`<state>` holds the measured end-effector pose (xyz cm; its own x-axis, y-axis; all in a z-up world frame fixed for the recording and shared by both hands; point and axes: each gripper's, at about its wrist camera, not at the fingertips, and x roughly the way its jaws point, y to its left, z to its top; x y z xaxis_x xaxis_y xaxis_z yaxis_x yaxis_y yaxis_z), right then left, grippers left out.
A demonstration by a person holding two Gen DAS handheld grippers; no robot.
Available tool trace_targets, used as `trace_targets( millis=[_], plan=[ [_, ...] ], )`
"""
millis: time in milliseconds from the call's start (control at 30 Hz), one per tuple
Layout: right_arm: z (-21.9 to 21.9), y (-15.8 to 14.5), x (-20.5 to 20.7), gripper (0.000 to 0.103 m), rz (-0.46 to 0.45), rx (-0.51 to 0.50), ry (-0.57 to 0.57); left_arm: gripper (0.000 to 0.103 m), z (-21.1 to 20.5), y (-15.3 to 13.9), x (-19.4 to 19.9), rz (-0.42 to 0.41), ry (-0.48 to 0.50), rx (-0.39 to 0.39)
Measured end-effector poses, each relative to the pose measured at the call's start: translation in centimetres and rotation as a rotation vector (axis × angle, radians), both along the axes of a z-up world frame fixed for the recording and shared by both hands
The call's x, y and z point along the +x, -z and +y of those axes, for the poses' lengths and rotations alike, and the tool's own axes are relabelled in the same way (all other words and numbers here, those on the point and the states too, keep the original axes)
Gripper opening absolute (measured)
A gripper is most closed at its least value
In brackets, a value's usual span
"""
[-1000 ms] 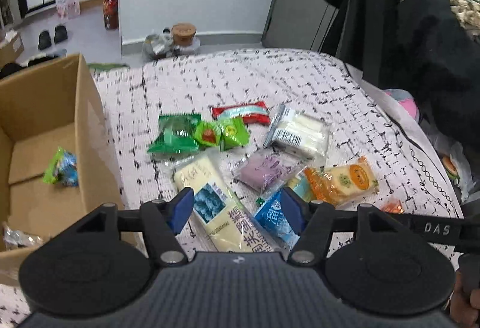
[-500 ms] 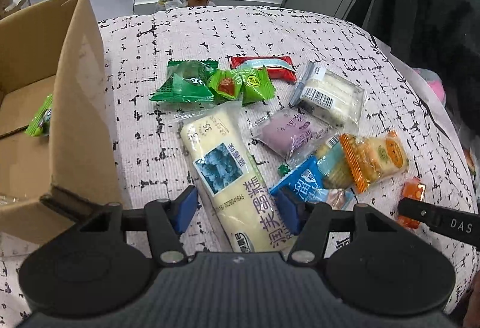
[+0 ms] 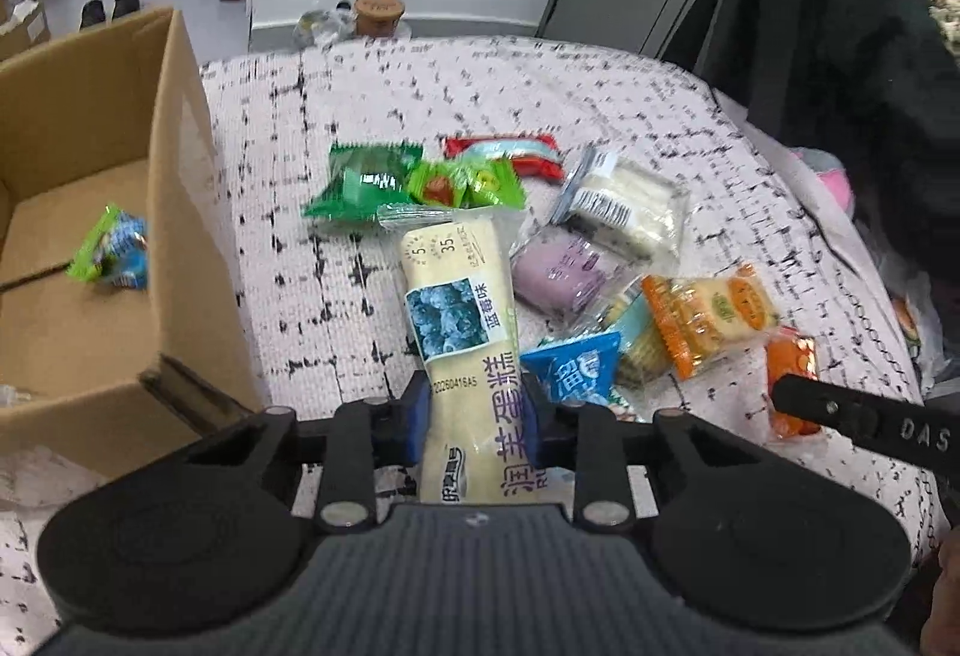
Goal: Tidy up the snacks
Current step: 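Grasp the long cream cake bar with the left tool while the right tool grasps the orange candy packet, then carry the cake bar with the left tool into the box while the right tool releases the orange packet there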
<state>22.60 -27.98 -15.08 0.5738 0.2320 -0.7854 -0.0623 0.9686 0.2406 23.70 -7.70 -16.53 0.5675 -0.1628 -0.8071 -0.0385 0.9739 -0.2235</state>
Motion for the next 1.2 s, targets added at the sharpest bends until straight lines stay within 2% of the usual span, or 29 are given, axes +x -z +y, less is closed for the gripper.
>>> trace_targets(
  millis=[567, 1200],
  plan=[
    [5.0, -3.6, -1.0, 0.018, -0.100, 0.032, -0.091, 0.028, 2.8, -5.0, -2.5, -0.180, -0.006, -0.025],
    [12.3, -5.8, -1.7, 0.018, -0.156, 0.084, -0.192, 0.028, 10.1, -7.2, -5.4, -0.222, -0.110, -0.009]
  ],
)
